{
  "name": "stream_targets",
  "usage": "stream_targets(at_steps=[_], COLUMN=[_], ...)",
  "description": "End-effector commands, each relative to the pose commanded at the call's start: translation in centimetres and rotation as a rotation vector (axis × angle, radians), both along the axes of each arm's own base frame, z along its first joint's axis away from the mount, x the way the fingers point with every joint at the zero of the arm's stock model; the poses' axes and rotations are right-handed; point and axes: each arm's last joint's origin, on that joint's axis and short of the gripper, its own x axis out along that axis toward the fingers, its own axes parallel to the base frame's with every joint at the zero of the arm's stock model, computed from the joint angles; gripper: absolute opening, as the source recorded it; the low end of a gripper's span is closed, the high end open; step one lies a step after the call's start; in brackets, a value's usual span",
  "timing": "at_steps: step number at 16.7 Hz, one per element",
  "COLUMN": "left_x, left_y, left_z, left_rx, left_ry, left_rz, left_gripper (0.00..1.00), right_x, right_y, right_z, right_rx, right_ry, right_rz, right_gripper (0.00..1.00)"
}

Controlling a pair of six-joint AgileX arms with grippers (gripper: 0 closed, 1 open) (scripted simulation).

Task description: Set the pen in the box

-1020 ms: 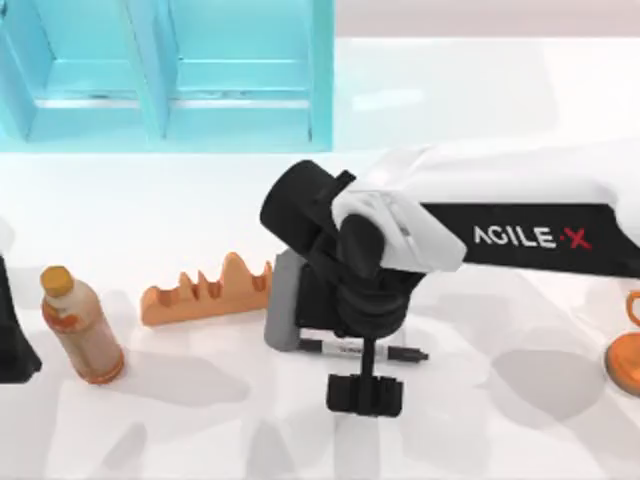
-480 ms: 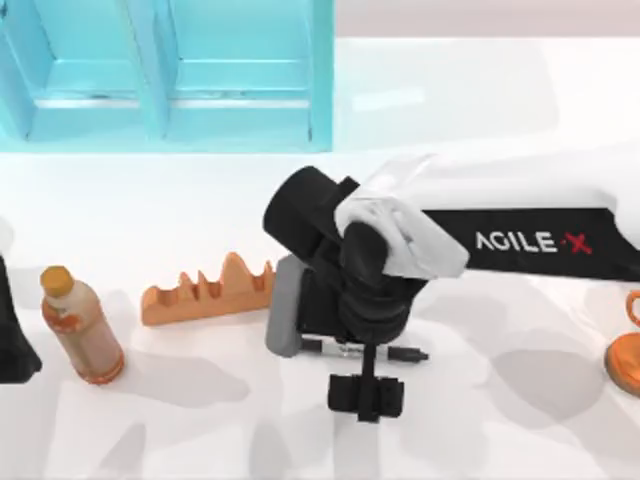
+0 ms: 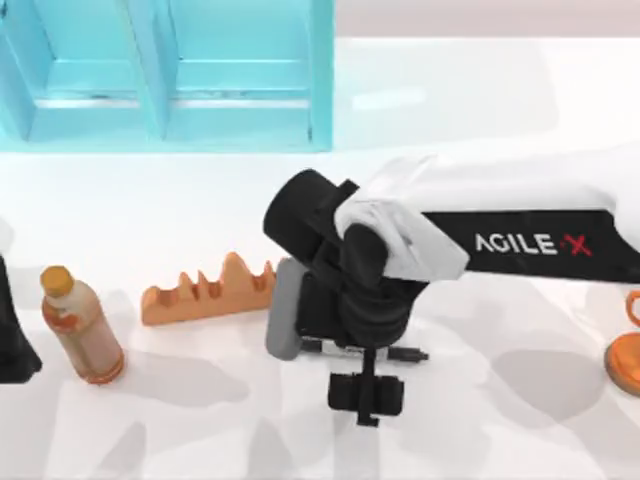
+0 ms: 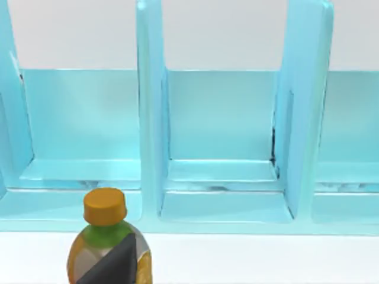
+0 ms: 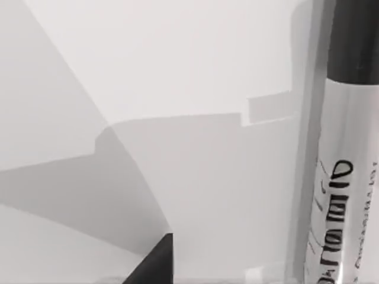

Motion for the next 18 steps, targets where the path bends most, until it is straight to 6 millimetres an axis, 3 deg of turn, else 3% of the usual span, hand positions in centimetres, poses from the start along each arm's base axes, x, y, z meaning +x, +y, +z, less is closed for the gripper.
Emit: stream_targets(at_steps=[5, 13, 14, 18], left_x=[0.0, 0.0, 0.0, 0.0], left_y=[0.0, 0.0, 0.0, 0.0], left_z=[0.0, 0.0, 0.0, 0.0], left_rx=[0.0, 0.0, 0.0, 0.0], left_ry=[0.0, 0.0, 0.0, 0.0], left_rz=[0.0, 0.0, 0.0, 0.0], left_gripper=[1.0, 1.0, 1.0, 1.0], right_x=[0.0, 0.0, -1.2, -1.1], right_y=[0.0, 0.0, -0.7, -0.5], right_z=[0.0, 0.0, 3.3, 4.8], right_rx=[0.0, 0.0, 0.024, 0.021], right_ry=[0.0, 0.0, 0.05, 0.055], right_rz=[0.0, 0.0, -0.034, -0.031], right_gripper=[0.02, 0.0, 0.0, 0.0])
